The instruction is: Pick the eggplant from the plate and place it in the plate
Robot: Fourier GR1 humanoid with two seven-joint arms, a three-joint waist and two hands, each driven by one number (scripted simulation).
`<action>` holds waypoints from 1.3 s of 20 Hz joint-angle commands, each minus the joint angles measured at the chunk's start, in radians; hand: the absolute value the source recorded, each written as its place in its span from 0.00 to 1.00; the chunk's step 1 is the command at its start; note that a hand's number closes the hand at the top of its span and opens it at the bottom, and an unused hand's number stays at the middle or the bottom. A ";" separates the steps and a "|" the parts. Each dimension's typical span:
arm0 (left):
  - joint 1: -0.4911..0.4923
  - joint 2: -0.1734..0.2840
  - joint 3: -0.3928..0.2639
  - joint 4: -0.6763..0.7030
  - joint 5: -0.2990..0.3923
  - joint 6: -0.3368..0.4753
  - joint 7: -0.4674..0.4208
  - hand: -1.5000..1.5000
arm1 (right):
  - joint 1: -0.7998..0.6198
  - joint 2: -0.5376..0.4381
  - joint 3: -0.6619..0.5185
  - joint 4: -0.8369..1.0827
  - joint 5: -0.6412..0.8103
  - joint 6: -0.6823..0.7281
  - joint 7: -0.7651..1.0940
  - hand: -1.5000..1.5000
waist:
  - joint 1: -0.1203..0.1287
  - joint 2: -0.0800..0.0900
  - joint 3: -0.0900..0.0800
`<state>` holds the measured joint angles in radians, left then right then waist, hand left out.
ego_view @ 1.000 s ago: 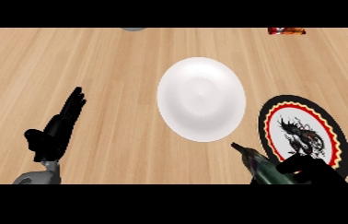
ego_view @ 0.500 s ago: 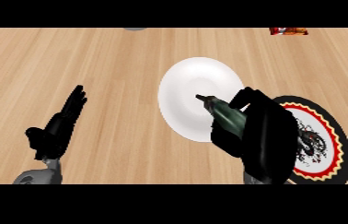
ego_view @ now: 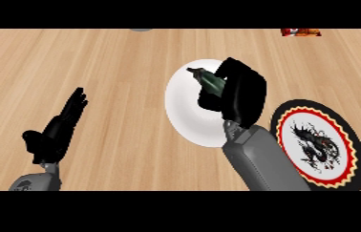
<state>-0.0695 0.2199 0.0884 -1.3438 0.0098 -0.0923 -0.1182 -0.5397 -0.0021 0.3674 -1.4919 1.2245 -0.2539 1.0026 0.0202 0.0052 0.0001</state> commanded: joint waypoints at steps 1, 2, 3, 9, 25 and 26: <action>-0.009 -0.049 -0.041 0.007 -0.037 0.035 -0.012 0.50 | -0.053 0.002 -0.041 0.121 -0.038 -0.248 0.065 1.00 | 0.006 0.003 0.001; -0.037 -0.006 -0.010 0.011 -0.020 0.013 0.012 0.50 | -0.107 0.002 -0.072 0.189 -0.065 -0.255 0.064 0.00 | 0.008 0.003 0.000; -0.036 -0.016 -0.010 0.002 -0.022 0.026 0.026 0.50 | -0.122 0.002 -0.071 0.222 -0.057 -0.229 0.108 0.00 | 0.003 0.000 0.000; -0.042 -0.023 0.013 0.101 -0.021 0.019 -0.060 0.50 | -0.137 0.002 -0.039 0.338 -0.170 -0.398 0.114 0.00 | -0.001 0.001 0.000; -0.005 -0.008 0.026 -0.001 -0.010 0.022 0.000 0.50 | 0.378 -0.069 -0.048 -0.161 -0.481 -0.826 -0.312 0.00 | -0.040 -0.007 0.002; 0.042 -0.025 0.004 -0.067 -0.015 0.030 0.032 0.50 | 0.434 -0.115 -0.034 -0.231 -0.511 -0.802 -0.342 0.00 | -0.032 -0.010 0.002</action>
<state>-0.0507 0.2003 0.0958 -1.3704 -0.0060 -0.0680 -0.1074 -0.2909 -0.0536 0.2868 -1.5613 0.8352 -0.9721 0.7613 -0.0111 -0.0034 0.0019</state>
